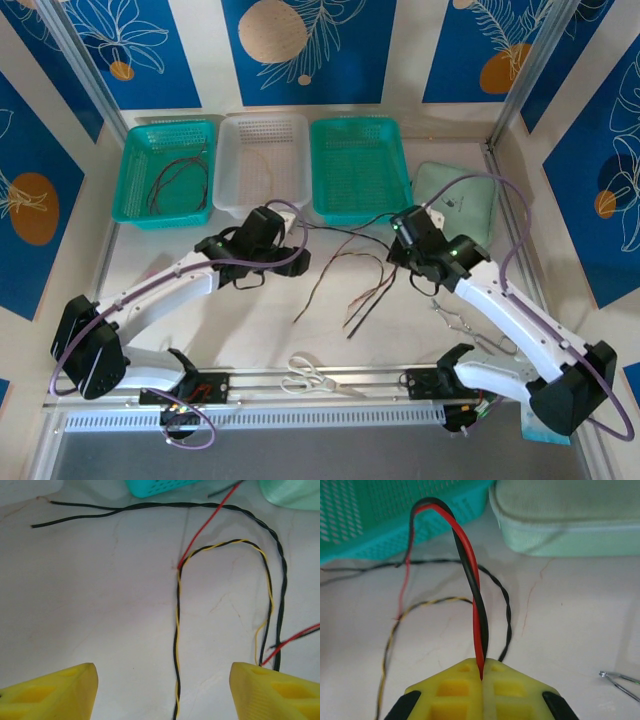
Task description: Untangle the cables
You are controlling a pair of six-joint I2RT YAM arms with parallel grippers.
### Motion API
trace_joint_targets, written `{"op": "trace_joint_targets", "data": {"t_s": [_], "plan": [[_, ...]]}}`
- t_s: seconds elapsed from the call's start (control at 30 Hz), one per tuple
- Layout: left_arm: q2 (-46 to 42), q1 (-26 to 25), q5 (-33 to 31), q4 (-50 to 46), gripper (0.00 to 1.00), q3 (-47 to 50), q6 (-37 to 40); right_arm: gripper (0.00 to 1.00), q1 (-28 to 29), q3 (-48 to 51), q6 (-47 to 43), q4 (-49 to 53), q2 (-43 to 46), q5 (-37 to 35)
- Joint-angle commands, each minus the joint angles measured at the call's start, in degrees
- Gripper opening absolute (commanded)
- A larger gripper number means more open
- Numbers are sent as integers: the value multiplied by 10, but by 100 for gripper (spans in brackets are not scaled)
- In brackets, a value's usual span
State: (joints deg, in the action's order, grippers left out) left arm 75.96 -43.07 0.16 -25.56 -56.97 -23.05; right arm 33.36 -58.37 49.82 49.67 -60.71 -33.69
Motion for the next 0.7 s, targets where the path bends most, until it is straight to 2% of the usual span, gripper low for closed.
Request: {"op": "trace_joint_targets", "data": {"t_s": [0.0, 0.07, 0.23, 0.43, 0.67], "plan": [[-4, -8, 43, 22, 68, -14, 47, 0, -13, -39, -28, 34, 24, -4], [-6, -10, 82, 40, 67, -11, 71, 0, -21, -53, -35, 40, 37, 4], [-2, -19, 129, 75, 66, -21, 79, 0, -45, -79, -49, 35, 66, 42], [42, -28, 231, 69, 65, -53, 84, 0, -71, -97, -44, 21, 58, 110], [70, -65, 244, 106, 62, -58, 79, 0, -79, -122, -56, 20, 27, 149]]}}
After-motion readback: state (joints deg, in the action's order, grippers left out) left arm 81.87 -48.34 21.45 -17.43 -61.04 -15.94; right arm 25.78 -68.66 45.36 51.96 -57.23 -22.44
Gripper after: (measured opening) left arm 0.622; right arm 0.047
